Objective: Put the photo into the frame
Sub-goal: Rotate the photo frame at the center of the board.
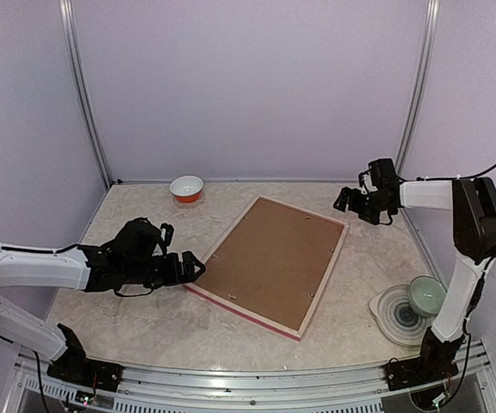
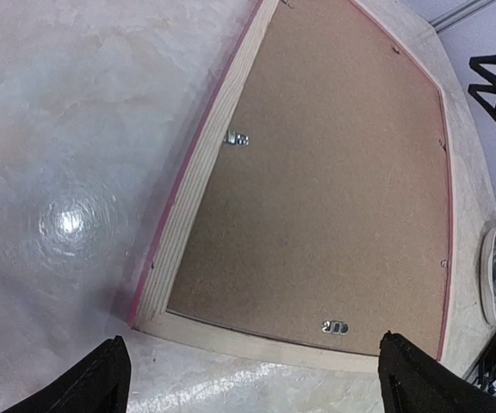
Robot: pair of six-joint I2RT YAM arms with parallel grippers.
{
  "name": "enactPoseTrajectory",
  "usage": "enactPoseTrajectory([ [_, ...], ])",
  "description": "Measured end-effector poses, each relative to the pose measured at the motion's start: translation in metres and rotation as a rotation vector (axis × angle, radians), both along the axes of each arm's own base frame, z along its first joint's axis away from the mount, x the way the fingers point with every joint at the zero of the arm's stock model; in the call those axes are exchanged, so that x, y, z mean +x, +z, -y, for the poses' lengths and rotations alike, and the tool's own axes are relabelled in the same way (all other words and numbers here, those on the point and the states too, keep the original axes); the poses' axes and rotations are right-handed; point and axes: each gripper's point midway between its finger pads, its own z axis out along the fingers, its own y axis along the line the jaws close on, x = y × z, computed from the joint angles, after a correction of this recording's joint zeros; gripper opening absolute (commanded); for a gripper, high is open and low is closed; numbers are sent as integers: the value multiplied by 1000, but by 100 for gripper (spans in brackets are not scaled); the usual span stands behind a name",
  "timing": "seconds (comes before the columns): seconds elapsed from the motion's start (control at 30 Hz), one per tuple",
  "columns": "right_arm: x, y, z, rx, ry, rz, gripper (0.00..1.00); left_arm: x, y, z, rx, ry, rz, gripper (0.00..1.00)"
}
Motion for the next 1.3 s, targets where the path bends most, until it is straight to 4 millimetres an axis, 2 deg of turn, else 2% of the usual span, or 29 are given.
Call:
enactPoseTrajectory([
  [0.17,16,-3,-5,9,32,9,99,-26,-17,6,-6,-41,-84,99],
  [0.37,32,-6,1,16,40,19,97,-41,-21,16,-37,-73,-126,99],
  [0.5,43,-16,5,28,48,8,95,-48,-33,19,-40,-87,-159,99],
  [0.7,56,-36,-5,52,101,-13,95,-46,-46,28,-47,-100,-184,99],
  [0.87,64,-43,-10,67,131,-15,93,-41,-49,39,-54,-112,-186,99],
  [1.03,62,-44,-16,95,165,-16,91,-34,-49,46,-63,-115,-177,99],
  [1.17,52,-54,-22,130,196,-20,90,-31,-52,50,-57,-120,-176,99],
  [1.3,45,-54,-26,154,215,12,89,-28,-57,49,-46,-118,-180,99],
])
